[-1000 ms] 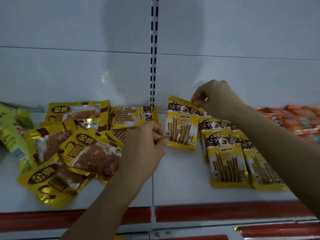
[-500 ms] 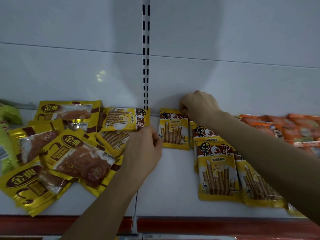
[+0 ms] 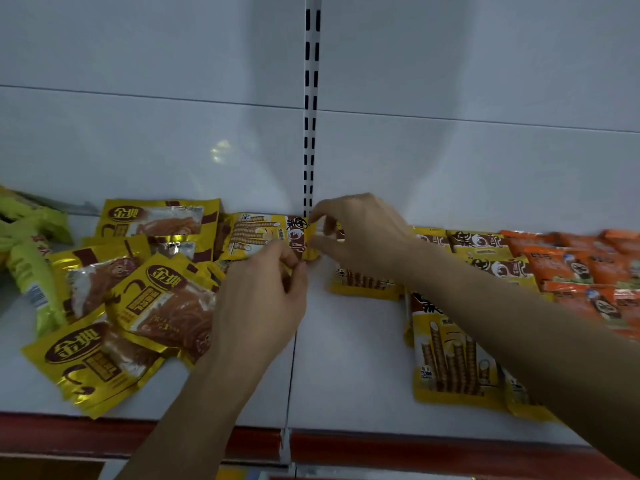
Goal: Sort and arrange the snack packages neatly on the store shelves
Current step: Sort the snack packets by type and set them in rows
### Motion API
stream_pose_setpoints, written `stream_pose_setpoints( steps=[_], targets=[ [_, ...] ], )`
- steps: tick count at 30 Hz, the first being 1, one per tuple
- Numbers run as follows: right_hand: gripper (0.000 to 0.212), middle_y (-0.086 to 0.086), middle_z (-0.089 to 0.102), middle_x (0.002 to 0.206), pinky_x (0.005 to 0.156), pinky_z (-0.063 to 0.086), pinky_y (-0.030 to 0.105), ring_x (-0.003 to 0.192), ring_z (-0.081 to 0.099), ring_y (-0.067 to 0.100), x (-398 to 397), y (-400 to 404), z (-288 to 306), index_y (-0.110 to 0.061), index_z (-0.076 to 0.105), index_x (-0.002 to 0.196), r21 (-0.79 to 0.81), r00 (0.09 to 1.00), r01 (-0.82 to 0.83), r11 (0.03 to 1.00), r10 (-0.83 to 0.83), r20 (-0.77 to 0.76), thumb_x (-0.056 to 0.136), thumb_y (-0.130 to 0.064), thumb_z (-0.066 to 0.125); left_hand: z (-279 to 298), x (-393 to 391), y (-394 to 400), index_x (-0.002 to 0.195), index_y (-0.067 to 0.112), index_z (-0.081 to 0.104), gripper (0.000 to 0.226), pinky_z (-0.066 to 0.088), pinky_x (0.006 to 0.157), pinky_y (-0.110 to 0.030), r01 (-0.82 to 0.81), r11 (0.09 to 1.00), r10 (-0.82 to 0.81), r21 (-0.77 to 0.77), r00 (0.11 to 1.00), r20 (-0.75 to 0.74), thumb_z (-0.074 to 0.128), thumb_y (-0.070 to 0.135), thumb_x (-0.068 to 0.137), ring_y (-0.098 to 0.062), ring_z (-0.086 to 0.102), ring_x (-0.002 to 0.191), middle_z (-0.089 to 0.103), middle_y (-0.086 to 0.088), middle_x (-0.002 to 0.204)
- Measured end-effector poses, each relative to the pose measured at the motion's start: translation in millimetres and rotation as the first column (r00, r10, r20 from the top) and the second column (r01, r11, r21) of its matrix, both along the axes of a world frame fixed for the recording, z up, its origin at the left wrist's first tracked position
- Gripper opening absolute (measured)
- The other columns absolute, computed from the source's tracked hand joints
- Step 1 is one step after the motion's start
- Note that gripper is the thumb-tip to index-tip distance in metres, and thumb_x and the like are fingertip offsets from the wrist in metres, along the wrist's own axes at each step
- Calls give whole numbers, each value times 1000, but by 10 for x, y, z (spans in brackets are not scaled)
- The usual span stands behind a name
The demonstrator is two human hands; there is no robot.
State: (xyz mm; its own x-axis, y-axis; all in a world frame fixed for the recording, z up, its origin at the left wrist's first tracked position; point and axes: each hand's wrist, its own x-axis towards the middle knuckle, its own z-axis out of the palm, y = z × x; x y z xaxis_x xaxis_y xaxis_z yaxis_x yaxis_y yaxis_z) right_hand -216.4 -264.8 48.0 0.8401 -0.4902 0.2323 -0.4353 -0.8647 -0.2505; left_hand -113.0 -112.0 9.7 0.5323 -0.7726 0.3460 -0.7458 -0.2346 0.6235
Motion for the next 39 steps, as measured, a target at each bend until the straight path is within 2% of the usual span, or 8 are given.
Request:
stream_pose_setpoints(
  steps=[6,12,15,19,23,28,31,39],
  targets=[
    [46,-3,57,115,70,49,37,98,62,28,227,47,-251,-32,63,124,-39,989,-98,994,93,-116,82,-14,67,102,267,319,94,26,64,10,46,50,-32,-21,992,10,-122,996,-88,59,19,98,-12,57,57,61,12,69],
    [27,-1,74,95,78,58,31,86,69,13,11,125,-125,-13,79,95,-44,894,-78,996,90,438,82,6,64,145,324,387,103,22,64,16,40,48,-28,-48,954,-11,-297,981,-196,54,10,100,-16,56,60,60,11,81],
    [33,-3,75,97,81,60,29,89,73,10,-190,181,-25,-14,78,90,194,767,-19,981,-110,632,80,13,63,166,311,314,108,18,63,15,37,48,-18,-28,953,-23,-301,986,-165,53,9,101,-12,54,58,61,3,89],
    [35,-3,77,97,78,58,20,90,74,7,-439,280,86,-13,75,87,472,627,-106,875,-310,715,83,19,61,116,270,237,129,28,54,25,47,70,-10,69,989,-106,-131,947,-303,48,28,105,4,61,93,60,10,114],
    [38,-1,78,97,80,60,26,95,74,11,-596,357,97,-10,76,85,570,564,-156,807,-401,722,83,23,56,90,151,146,123,20,62,23,52,68,-26,214,972,-227,-97,746,-626,51,26,104,-2,69,78,71,9,88],
    [39,12,77,100,73,59,28,94,73,24,-707,379,44,-13,81,85,738,489,-296,606,-568,662,93,11,51,45,142,114,113,10,71,17,50,58,-23,212,964,-265,-163,679,-685,60,13,99,-7,60,61,66,4,67],
    [15,7,77,100,69,56,22,82,74,17,-753,345,53,-10,77,97,744,543,-138,653,-578,608,93,-1,67,29,148,133,112,11,71,17,49,56,-19,232,962,-269,-141,732,-626,63,13,98,-2,61,58,68,7,66],
    [22,5,78,78,60,55,17,70,75,13,-814,17,270,-10,73,97,700,798,112,705,-483,359,80,2,80,-67,86,170,110,8,71,20,45,52,-14,292,954,-284,-74,795,-535,69,18,92,-2,57,49,66,7,59]
  ],
)
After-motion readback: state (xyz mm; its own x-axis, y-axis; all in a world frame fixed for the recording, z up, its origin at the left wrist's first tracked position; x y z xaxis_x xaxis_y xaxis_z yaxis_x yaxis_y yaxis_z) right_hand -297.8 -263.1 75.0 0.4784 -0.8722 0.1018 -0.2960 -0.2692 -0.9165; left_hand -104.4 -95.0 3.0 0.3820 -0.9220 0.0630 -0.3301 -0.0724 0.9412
